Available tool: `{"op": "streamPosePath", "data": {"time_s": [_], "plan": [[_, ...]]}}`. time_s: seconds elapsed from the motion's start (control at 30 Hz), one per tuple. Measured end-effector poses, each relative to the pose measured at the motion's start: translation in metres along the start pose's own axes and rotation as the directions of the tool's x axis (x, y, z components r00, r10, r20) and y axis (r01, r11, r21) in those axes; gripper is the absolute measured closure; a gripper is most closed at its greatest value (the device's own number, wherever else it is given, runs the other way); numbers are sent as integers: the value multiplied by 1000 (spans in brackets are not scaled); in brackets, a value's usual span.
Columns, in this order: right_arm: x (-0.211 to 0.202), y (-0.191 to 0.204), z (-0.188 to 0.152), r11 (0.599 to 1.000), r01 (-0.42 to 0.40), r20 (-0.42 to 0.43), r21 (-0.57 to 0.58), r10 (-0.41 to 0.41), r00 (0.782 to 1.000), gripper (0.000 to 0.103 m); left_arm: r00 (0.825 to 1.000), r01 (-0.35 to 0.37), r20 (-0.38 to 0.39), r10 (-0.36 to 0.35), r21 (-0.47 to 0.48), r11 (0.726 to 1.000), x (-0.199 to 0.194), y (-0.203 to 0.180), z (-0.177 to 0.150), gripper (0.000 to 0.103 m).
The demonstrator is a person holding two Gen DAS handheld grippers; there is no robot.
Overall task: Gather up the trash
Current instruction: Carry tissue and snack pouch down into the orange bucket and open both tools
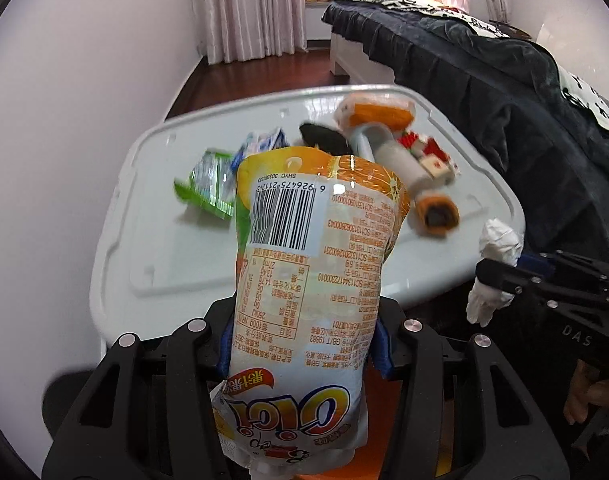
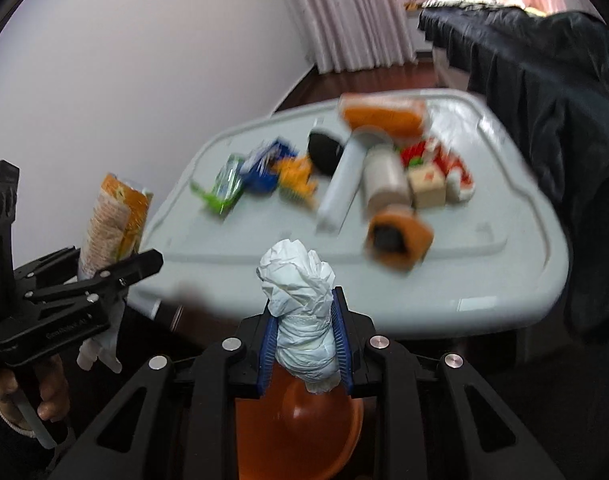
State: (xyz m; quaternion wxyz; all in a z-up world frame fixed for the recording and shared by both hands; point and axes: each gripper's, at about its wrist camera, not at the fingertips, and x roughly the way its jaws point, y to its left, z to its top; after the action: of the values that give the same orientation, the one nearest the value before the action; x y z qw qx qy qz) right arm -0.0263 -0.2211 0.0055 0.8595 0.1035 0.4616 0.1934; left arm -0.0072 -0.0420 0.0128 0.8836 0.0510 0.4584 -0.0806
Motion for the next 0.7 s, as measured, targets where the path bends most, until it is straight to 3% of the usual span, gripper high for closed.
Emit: {"op": "streamPosePath", "data": {"time_s": [0.1, 0.2, 0.33, 0.53, 0.6, 0.63, 0.67, 0.7], "plan": [[1, 14, -25, 999, 1, -60, -45, -4, 998, 77, 999, 14, -50, -15, -23, 1000, 1, 4, -32, 54], [12, 22, -46, 997, -1, -135, -76, -10, 991, 77, 987, 30, -154, -37, -50, 998, 25, 2, -64, 54], [35, 25, -60, 996, 5, -233, -87, -25, 972, 77, 940, 71, -326, -100, -100, 992, 69, -3, -97, 54], [67, 20, -65, 996, 12, -337, -91, -42, 940, 77, 906, 77, -403, -127, -136, 988, 94, 4, -103, 52], [75, 21, -66, 996, 5, -367, -92, -39, 930, 72, 894, 76, -429, -131, -143, 987, 102, 4, -104, 48], [79, 20, -66, 996, 6, -377, -92, -41, 925, 64, 887, 62, -445, -123, -148, 987, 106, 5, -105, 44], [83, 19, -65, 996, 14, -382, -91, -48, 923, 48, 882, 52, -456, -116, -150, 987, 108, 6, -107, 43], [82, 19, -64, 996, 19, -378, -90, -52, 925, 44, 876, 44, -469, -114, -157, 987, 111, 8, -108, 40]]}}
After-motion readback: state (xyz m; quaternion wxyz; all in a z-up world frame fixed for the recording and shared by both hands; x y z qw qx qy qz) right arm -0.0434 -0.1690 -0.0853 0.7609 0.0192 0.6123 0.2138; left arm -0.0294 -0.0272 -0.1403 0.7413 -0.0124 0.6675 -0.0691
